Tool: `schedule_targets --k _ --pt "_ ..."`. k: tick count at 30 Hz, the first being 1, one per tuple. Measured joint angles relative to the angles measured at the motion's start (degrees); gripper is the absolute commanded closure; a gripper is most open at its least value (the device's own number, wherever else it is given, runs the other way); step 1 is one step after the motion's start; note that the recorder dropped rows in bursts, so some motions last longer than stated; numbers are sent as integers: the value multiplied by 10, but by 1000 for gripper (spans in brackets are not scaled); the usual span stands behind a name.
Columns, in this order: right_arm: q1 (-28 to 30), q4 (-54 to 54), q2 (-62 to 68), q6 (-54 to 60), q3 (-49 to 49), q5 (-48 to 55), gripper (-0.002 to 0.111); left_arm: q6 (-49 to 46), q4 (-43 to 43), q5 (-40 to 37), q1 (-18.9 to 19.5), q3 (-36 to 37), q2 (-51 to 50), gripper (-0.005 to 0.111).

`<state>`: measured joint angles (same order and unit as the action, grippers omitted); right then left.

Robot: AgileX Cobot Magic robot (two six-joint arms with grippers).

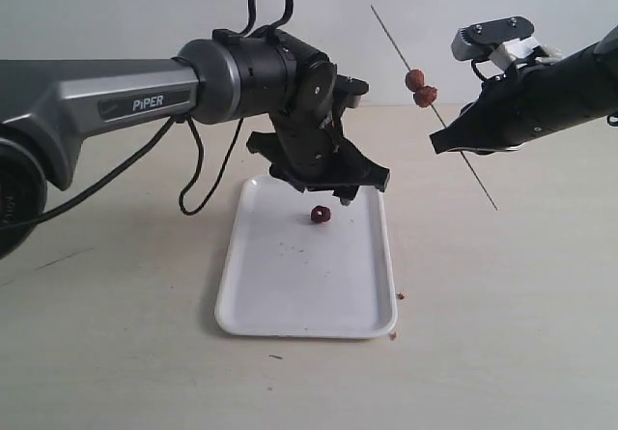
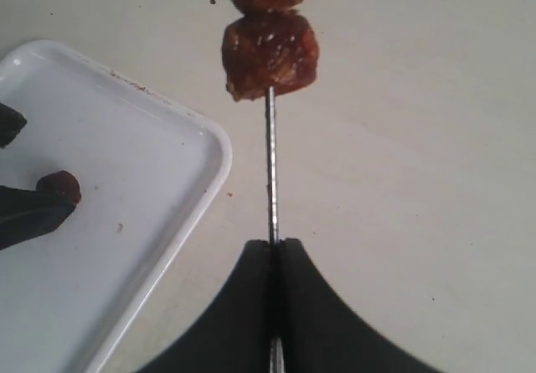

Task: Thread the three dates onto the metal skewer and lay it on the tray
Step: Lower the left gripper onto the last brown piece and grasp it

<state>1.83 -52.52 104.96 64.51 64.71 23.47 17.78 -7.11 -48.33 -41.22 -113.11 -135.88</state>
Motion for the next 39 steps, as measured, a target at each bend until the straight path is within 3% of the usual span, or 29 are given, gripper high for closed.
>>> schedule_targets --k 8,39 --pt "0 0 0 -7 0 5 108 17 14 -49 0 -22 -36 47" --pt "0 0 0 -8 0 19 108 32 15 -6 16 -26 -59 47"
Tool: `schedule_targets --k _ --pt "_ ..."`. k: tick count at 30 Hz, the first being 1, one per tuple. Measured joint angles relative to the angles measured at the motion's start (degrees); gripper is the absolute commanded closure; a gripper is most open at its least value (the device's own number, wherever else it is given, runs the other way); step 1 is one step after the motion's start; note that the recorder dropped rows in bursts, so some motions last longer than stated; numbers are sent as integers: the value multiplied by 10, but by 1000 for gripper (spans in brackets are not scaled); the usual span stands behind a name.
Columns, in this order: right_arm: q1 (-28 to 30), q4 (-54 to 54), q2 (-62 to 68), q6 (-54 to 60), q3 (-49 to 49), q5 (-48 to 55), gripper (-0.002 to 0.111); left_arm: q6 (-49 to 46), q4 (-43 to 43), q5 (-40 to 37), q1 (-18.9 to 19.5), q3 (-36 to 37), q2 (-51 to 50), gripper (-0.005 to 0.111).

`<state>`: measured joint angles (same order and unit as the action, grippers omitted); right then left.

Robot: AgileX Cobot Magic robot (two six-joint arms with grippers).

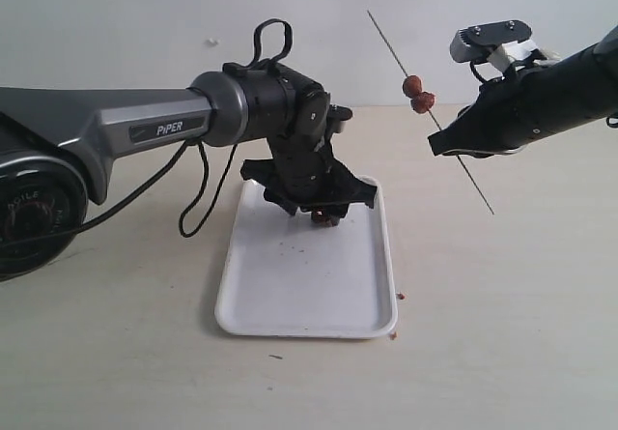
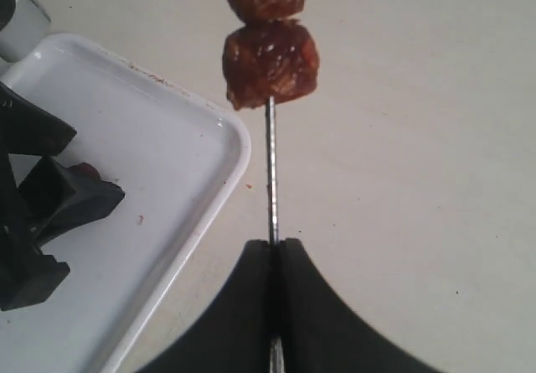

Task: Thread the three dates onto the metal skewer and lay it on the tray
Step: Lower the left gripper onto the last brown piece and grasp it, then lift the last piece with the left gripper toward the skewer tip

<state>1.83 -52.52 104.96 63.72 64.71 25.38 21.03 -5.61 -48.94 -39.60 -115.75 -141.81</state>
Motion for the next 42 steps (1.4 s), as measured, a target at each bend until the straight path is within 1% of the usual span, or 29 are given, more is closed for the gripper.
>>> schedule_targets --k 3,5,7,9,12,24,26,31,35,37,40,42 --pt "0 0 0 0 0 0 108 1 0 0 0 1 0 48" --pt "0 0 0 0 0 0 108 1 2 0 0 1 0 51" --pt "0 0 0 0 0 0 108 1 2 0 0 1 0 58" --pt "0 0 0 0 0 0 108 1 2 0 0 1 0 69" --pt "0 0 0 -1 0 0 108 1 2 1 4 1 0 78" --pt "0 -1 0 -1 0 1 108 0 6 7 4 1 1 78" --pt "0 -1 0 -1 0 3 108 -11 18 8 4 1 7 78" --pt "0 -1 0 -1 0 13 108 -52 79 11 7 1 39 79" --pt "0 -1 0 -12 0 28 108 -68 168 36 31 1 67 79" --pt "0 1 0 -29 0 35 108 -85 229 63 45 1 74 79" --pt "0 40 0 -76 0 39 108 -114 316 99 61 1 77 79" --pt "0 67 0 -111 0 46 108 -124 349 119 70 1 77 79"
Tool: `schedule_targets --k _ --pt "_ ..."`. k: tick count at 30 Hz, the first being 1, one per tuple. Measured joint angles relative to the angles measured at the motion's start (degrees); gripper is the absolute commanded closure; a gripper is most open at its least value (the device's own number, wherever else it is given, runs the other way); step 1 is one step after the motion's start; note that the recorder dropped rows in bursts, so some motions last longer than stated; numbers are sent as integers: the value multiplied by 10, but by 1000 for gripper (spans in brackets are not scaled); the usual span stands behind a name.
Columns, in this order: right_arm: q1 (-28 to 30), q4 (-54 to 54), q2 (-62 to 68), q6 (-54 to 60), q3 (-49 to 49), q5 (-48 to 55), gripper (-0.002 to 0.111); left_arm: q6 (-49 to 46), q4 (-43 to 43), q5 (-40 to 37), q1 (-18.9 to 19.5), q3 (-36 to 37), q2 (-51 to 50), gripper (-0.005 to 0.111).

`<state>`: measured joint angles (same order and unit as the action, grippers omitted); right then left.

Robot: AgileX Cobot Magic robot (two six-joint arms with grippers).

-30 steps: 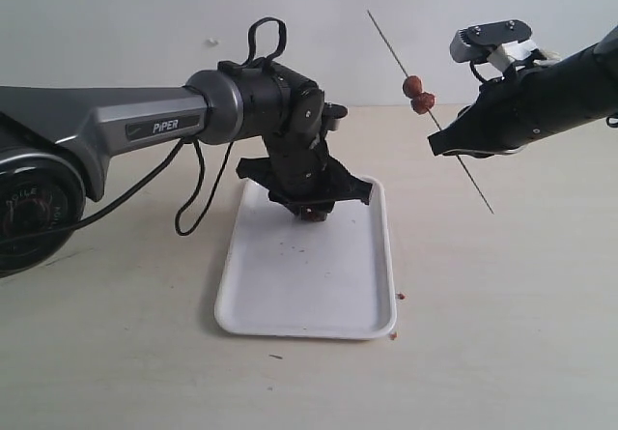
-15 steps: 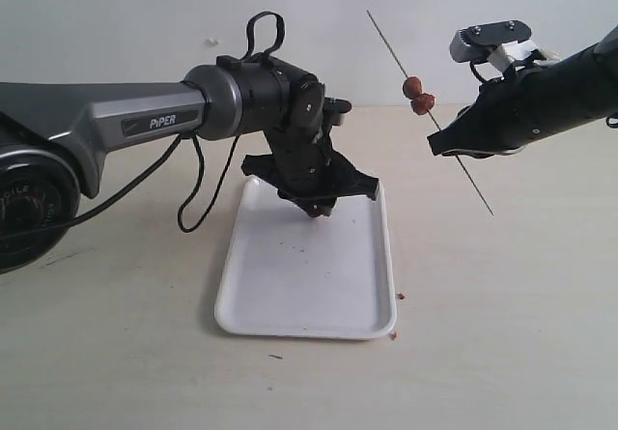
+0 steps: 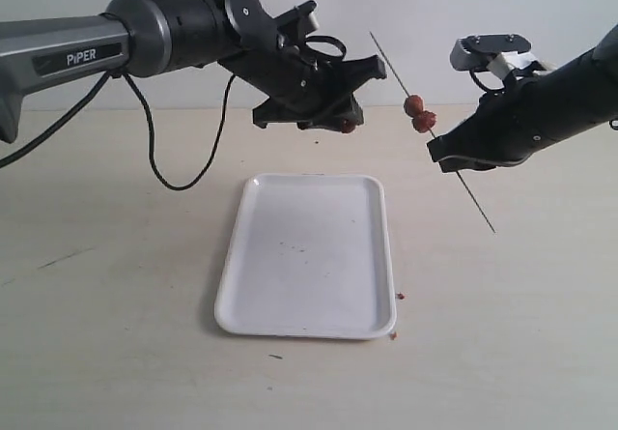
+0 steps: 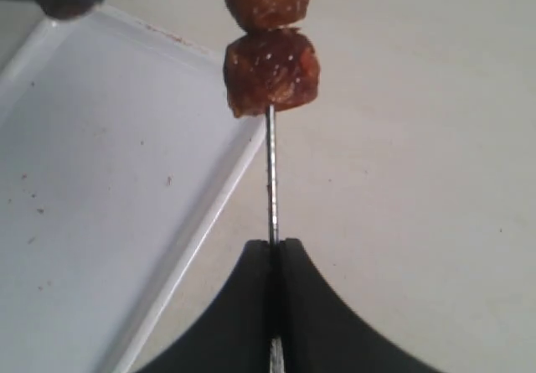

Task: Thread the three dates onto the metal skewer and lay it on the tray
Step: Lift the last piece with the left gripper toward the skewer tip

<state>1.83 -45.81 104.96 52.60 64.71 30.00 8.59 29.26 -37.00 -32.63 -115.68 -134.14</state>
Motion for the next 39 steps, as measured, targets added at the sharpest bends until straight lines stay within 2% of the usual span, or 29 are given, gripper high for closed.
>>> schedule_targets --k 4,8,11,13,17,22,26,39 --pt "0 39 0 -23 0 18 108 -17 43 25 11 0 0 79" --pt "0 51 0 -28 0 18 108 -42 78 17 27 0 0 79" --pt "0 51 0 -30 0 79 108 -49 82 39 39 0 0 79" --pt "0 51 0 -30 -3 125 108 -44 85 92 38 0 0 79" --pt "0 40 0 -27 -18 104 108 -40 82 202 14 0 0 79" --pt "0 -42 0 41 -18 114 108 -40 69 341 -15 19 0 79" --pt "0 -86 0 67 -18 118 108 -39 69 359 -15 19 0 79" --pt "0 -102 -16 72 -30 134 108 -38 86 381 -15 19 -2 79"
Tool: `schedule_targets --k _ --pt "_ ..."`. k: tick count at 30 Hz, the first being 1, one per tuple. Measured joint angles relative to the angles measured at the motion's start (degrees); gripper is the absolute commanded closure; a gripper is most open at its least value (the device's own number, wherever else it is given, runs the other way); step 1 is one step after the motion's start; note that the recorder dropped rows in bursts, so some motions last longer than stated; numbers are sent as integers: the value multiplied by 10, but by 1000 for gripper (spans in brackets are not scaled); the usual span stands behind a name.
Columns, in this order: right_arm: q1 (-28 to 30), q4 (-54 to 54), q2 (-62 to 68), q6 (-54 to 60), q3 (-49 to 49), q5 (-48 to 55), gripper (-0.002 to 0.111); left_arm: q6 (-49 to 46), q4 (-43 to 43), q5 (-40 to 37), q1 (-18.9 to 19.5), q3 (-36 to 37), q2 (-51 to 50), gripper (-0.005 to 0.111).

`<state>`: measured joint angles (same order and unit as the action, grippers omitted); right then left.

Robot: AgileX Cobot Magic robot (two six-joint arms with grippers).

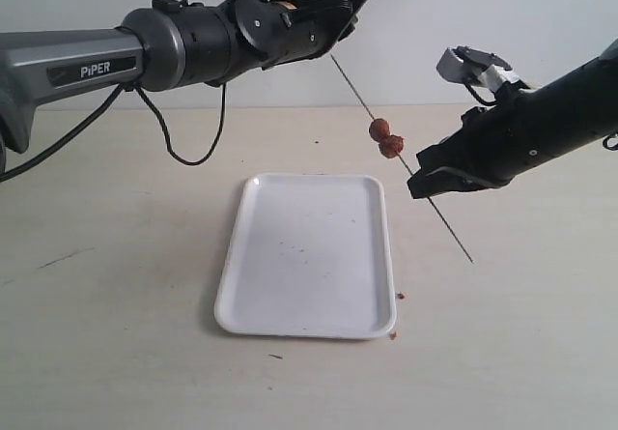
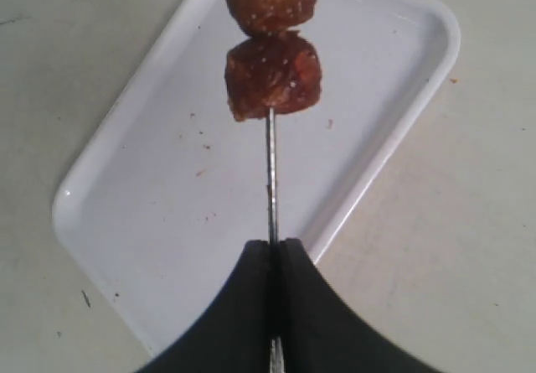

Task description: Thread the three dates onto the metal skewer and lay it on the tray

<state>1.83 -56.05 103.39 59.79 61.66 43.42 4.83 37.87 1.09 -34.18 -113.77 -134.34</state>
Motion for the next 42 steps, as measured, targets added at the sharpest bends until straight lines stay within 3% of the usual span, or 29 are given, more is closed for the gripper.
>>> schedule_targets --k 23,42 --pt "0 -44 -18 27 -12 -42 108 0 3 -16 0 0 -1 79" --pt "0 -150 -16 72 -14 -55 108 0 15 -37 2 0 -1 79"
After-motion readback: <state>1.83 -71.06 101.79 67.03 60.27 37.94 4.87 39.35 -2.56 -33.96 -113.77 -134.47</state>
